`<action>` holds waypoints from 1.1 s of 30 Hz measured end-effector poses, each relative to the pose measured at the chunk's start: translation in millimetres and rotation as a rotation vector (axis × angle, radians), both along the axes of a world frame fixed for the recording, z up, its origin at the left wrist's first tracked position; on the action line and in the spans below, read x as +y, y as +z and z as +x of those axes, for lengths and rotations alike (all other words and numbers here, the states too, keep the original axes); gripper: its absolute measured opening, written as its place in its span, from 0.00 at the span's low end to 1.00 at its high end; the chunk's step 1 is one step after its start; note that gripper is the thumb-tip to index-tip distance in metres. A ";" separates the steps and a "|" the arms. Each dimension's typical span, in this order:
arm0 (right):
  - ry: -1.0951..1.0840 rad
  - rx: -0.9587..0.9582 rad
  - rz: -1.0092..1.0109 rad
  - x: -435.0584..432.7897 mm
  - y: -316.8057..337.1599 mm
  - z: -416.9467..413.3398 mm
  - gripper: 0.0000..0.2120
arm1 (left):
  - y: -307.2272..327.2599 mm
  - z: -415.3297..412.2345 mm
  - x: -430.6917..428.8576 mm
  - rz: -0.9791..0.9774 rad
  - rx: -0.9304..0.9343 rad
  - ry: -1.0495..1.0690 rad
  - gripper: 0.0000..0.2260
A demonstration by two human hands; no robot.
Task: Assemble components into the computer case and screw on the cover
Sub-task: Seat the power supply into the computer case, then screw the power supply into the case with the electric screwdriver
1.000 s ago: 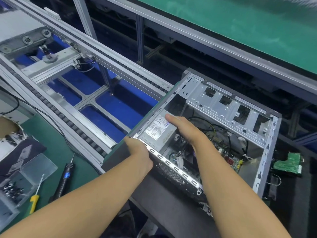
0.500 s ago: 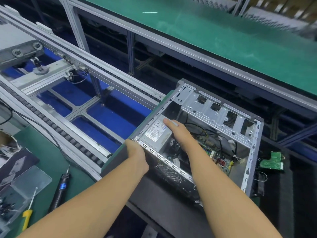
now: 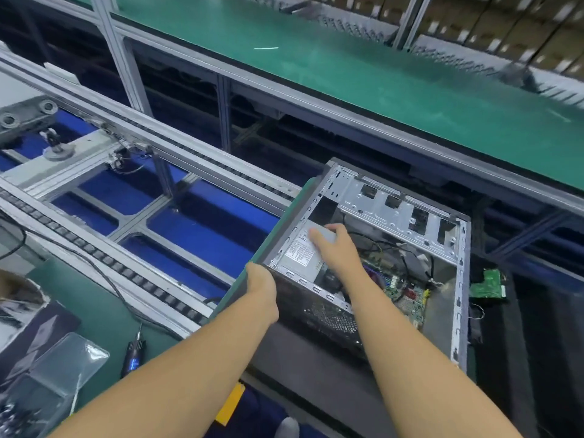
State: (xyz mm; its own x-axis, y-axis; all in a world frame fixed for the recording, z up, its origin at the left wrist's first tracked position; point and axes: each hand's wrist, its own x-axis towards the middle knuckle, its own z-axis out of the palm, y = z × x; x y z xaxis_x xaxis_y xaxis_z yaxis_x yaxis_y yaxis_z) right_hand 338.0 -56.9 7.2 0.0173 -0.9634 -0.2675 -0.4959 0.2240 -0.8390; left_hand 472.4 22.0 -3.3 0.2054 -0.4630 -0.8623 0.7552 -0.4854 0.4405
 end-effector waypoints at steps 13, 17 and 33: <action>-0.018 -0.222 -0.216 90.2 58.1 48.5 0.10 | -13.1 83.1 57.3 -0.256 -0.308 -0.155 0.04; 0.118 -0.338 -0.051 121.6 49.1 85.1 0.13 | -3.3 94.1 86.3 -0.316 -0.298 -0.160 0.07; 0.738 0.216 0.220 203.6 -91.4 217.8 0.28 | -47.4 195.6 208.4 -0.162 -0.224 -0.055 0.16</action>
State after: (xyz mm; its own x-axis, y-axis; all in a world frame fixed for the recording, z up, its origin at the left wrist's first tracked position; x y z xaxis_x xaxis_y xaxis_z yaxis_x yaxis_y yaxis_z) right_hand 555.8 146.7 -84.2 0.5558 -0.6485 -0.5201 -0.7270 -0.0758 -0.6824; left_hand 668.0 230.4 -50.6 0.3536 -0.6069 -0.7118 0.6048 -0.4321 0.6689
